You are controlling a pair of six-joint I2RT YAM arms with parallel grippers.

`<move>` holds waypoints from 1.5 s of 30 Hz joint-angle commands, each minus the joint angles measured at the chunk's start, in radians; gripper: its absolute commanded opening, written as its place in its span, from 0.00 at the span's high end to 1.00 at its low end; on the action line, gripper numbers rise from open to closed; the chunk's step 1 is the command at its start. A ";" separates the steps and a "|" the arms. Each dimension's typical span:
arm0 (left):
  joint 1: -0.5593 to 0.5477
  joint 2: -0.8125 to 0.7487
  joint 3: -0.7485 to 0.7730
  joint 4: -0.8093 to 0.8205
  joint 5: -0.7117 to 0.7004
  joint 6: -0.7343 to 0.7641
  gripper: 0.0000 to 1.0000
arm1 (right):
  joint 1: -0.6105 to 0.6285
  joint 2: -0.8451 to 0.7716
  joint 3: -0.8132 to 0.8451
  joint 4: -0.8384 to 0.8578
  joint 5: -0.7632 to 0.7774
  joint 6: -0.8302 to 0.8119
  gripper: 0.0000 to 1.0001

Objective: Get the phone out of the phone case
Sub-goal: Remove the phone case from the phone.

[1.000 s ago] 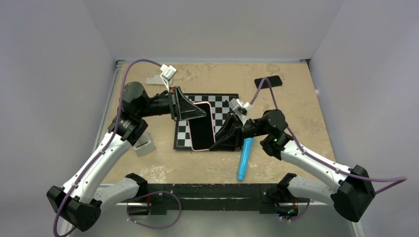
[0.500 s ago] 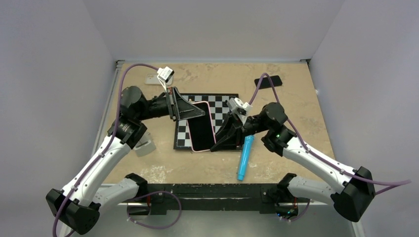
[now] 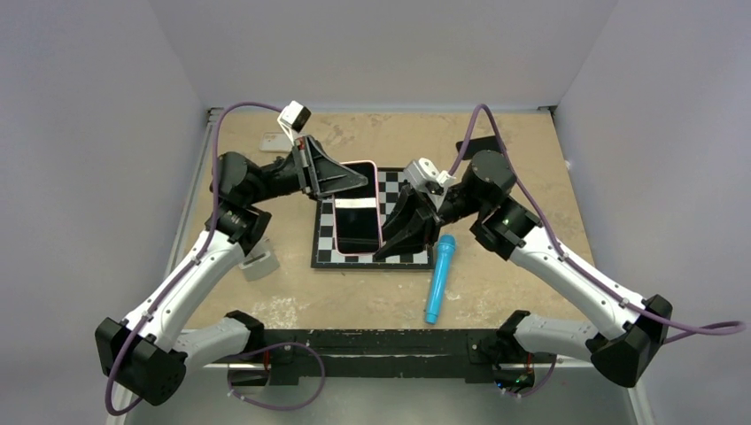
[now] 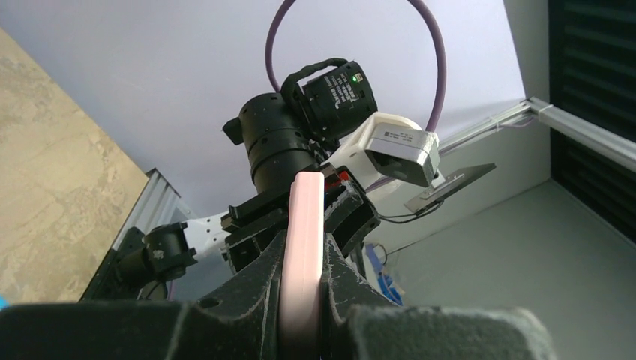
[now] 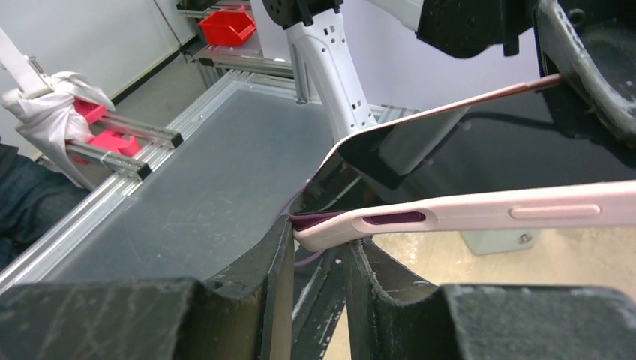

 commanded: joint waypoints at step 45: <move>-0.059 -0.007 0.000 0.348 -0.162 -0.225 1.00 | -0.180 0.205 -0.059 0.515 0.275 0.307 1.00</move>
